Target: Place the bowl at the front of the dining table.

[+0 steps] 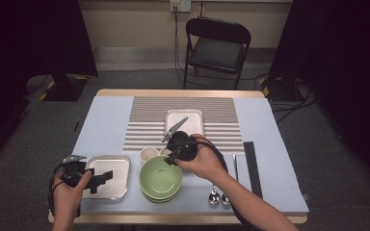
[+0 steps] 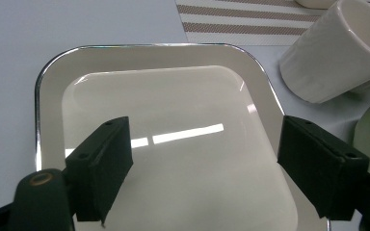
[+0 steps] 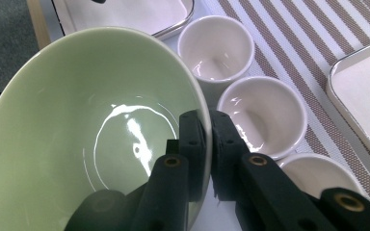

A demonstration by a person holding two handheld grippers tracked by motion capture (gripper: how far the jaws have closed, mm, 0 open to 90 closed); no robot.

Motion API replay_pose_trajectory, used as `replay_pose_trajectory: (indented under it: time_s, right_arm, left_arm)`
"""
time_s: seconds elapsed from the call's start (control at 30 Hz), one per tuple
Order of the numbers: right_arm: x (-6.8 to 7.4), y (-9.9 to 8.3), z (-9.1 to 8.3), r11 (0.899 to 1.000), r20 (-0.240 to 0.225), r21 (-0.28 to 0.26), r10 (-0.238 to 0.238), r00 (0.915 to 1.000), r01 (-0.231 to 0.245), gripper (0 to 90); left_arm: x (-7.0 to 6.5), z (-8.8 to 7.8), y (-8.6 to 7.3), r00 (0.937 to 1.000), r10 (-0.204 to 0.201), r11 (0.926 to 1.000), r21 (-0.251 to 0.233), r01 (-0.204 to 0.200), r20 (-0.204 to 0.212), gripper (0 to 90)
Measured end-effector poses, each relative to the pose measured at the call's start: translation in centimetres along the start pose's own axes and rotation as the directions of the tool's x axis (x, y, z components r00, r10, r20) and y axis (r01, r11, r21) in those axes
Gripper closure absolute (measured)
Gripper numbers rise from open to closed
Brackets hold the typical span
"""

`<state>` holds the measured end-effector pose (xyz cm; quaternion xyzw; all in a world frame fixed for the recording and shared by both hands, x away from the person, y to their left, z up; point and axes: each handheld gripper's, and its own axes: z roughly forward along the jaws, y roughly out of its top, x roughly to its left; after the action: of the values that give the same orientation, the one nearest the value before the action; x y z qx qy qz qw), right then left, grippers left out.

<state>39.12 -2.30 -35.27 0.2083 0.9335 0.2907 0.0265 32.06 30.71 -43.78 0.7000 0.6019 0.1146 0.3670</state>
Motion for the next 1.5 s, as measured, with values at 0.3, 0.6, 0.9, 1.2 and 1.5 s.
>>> replay_pose_trajectory:
  time_s: [0.3, 0.6, 0.9, 1.2, 1.5]
  right_arm:
    - [-0.6, 0.2, -1.0, 1.0, -0.023, 0.008, 0.02, 0.9995, -0.02, 85.5]
    - [-1.3, 0.4, -1.8, 0.999, -0.033, 0.019, 0.035, 0.9988, -0.035, 85.5]
    - [-1.9, 0.6, -2.4, 0.998, -0.037, 0.021, 0.059, 0.9976, -0.058, 85.6]
    - [-2.4, 1.0, -3.2, 0.998, -0.032, 0.026, 0.063, 0.9975, -0.062, 85.5]
    - [-2.9, 1.1, -3.8, 0.997, -0.032, 0.026, 0.074, 0.9968, -0.073, 85.6]
  left_arm:
    - [0.0, 0.0, 0.0, 1.0, -0.001, 1.0, 0.0, 0.001, -0.004, 19.4]
    - [0.0, 0.2, -0.1, 1.0, 0.003, 1.0, 0.008, -0.003, 0.0, 19.3]
    - [-0.1, 0.3, -0.1, 1.0, 0.001, 0.9999, 0.01, -0.001, -0.001, 19.4]
    - [0.0, 0.4, -0.1, 1.0, 0.001, 0.9999, 0.013, -0.001, -0.004, 19.4]
    - [-0.2, 0.3, 0.0, 1.0, 0.004, 0.9999, 0.011, -0.004, -0.003, 19.4]
